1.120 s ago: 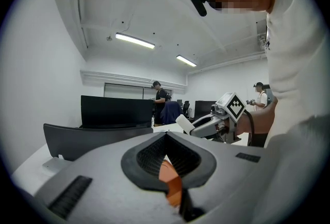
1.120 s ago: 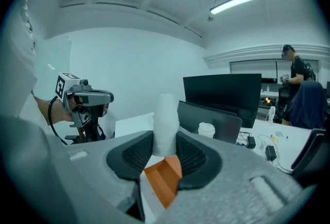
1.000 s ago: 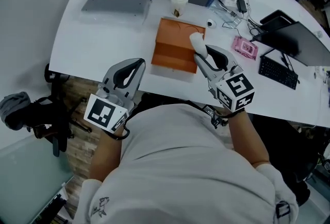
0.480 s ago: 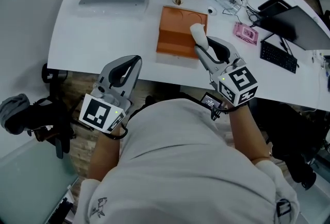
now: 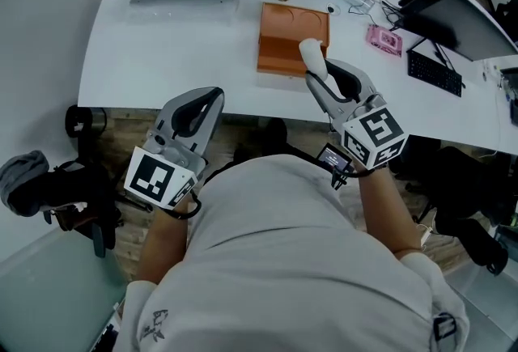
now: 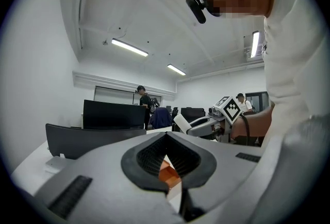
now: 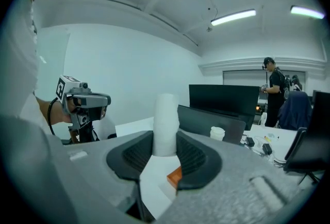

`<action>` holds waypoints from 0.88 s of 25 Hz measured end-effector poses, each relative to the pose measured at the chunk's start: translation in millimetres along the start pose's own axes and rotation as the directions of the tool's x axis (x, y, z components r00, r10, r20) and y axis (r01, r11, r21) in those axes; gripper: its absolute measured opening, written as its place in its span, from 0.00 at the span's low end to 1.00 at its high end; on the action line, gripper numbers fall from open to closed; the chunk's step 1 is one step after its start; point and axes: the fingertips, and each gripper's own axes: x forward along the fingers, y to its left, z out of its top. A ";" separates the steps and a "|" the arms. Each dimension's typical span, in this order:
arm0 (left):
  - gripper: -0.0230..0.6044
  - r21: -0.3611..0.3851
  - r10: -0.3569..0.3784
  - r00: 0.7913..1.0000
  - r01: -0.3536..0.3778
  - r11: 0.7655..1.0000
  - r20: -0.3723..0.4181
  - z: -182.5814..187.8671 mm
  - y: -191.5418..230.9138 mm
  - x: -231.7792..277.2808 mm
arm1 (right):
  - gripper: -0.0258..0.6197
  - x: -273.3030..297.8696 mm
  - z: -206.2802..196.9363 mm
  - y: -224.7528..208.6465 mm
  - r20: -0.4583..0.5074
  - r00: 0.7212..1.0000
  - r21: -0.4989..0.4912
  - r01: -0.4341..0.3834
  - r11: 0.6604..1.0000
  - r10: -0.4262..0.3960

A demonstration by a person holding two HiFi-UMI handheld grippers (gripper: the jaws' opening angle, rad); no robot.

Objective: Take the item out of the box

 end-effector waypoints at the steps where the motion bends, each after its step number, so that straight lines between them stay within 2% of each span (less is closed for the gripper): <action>1: 0.03 0.000 -0.006 1.000 0.006 1.000 0.002 -0.6 -1.2 -7.0 | 0.25 -1.8 -0.3 7.8 0.001 1.000 0.000 0.004 1.000 -0.004; 8: 0.03 0.017 -0.074 0.997 0.074 0.997 0.000 -0.1 -11.2 -46.7 | 0.25 -14.9 -1.3 61.0 -0.002 1.000 0.004 0.024 1.000 -0.024; 12: 0.03 -0.018 -0.098 0.995 0.099 0.995 0.020 1.5 -20.4 -61.7 | 0.25 -26.2 -3.0 81.3 -0.007 1.000 0.008 0.029 1.000 -0.029; 22: 0.03 -0.029 -0.093 0.995 0.094 0.995 0.023 -0.7 -49.4 -58.9 | 0.25 -61.4 -13.8 79.5 -0.005 0.999 0.008 0.036 0.999 -0.036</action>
